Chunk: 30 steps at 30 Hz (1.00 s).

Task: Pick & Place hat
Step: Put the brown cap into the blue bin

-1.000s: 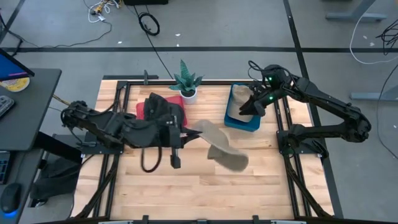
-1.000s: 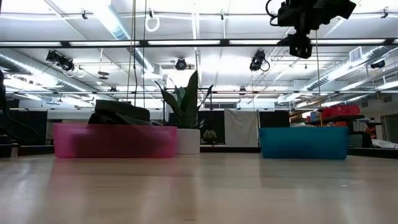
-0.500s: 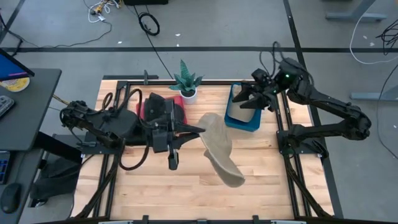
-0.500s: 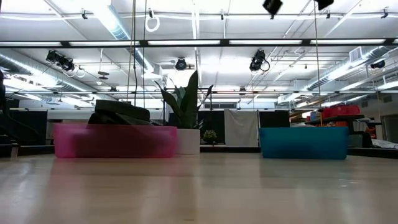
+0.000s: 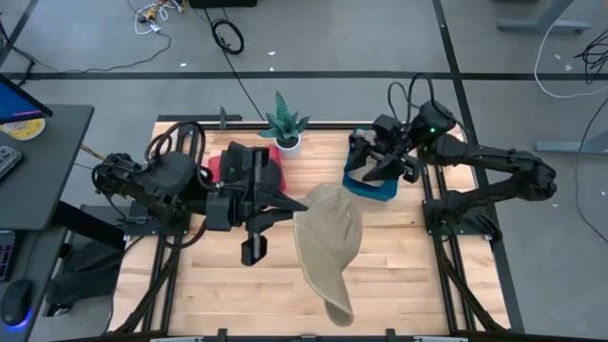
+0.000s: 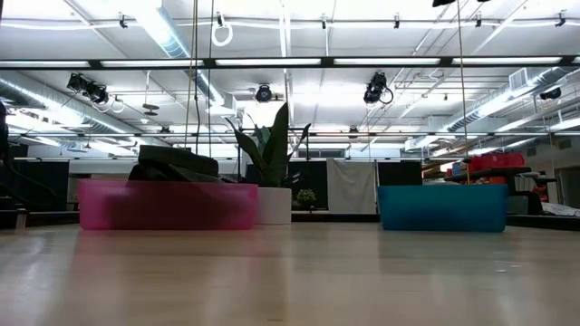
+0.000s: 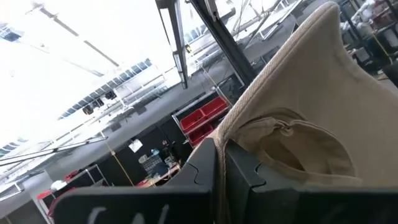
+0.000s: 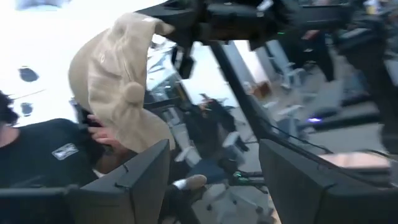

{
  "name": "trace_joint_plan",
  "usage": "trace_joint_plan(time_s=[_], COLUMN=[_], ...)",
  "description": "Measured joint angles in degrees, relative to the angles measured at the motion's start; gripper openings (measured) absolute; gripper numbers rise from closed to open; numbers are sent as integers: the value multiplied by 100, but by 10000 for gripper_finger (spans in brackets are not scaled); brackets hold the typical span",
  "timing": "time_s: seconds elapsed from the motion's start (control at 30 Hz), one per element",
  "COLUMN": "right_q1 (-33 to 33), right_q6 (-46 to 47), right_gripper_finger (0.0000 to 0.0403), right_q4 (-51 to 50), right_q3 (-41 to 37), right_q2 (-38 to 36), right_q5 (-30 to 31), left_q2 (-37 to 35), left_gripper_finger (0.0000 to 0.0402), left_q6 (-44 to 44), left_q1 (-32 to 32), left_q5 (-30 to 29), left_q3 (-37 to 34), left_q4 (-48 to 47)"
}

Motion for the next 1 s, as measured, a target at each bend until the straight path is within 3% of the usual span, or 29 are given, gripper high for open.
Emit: trace_joint_plan(time_s=[0.37,1.0], right_q1=[682,1249], right_q6=[1349,1275], right_gripper_finger=[249,249], right_q4=[2410,2773], right_q3=[0,0], right_q2=[598,652], right_q5=[-44,319], left_q2=[66,338], left_gripper_finger=[13,13], left_q6=[-309,-894], left_q1=[216,629], left_q5=[86,145], left_q3=[-4,-4], left_q4=[-30,-120])
